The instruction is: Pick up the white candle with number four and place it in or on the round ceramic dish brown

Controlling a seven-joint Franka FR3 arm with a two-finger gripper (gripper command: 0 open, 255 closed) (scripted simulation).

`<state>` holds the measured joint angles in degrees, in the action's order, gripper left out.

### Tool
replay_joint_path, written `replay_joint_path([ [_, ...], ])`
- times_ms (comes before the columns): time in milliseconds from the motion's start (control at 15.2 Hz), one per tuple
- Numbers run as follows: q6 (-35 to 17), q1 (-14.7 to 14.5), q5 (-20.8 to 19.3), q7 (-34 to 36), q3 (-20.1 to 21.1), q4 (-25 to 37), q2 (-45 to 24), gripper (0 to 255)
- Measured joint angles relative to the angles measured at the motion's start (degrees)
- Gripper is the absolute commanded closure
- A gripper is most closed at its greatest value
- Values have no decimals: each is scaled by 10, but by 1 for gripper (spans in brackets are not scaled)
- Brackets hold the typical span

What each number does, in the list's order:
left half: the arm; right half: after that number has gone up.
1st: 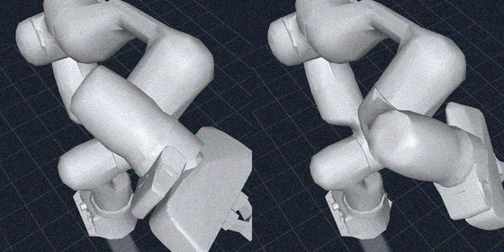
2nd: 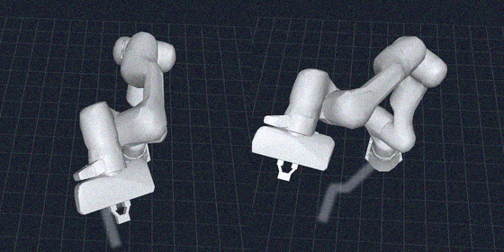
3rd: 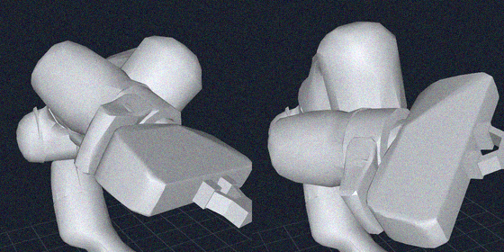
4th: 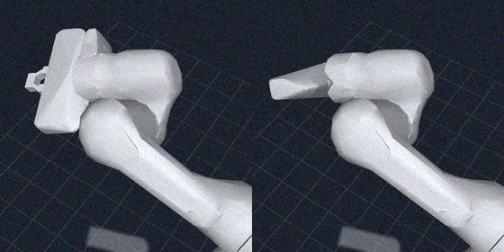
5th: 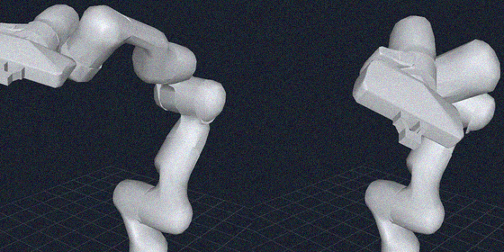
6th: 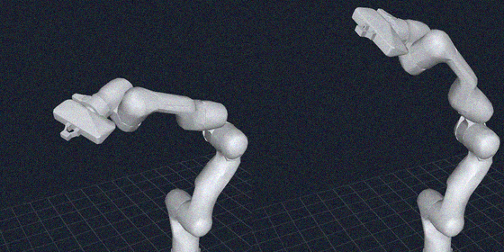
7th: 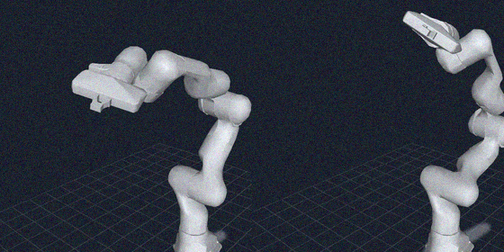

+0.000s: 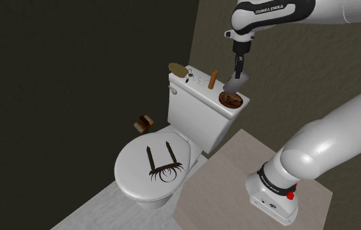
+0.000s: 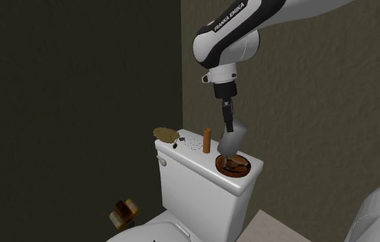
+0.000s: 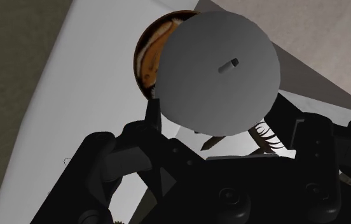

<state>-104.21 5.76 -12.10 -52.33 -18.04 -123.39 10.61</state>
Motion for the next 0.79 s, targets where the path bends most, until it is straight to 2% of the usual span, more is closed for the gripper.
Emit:
replay_joint_path([
  [462,-53,1,0,4,-4,-39,-15,255],
  [792,-62,2,0,4,-5,-43,-19,255],
])
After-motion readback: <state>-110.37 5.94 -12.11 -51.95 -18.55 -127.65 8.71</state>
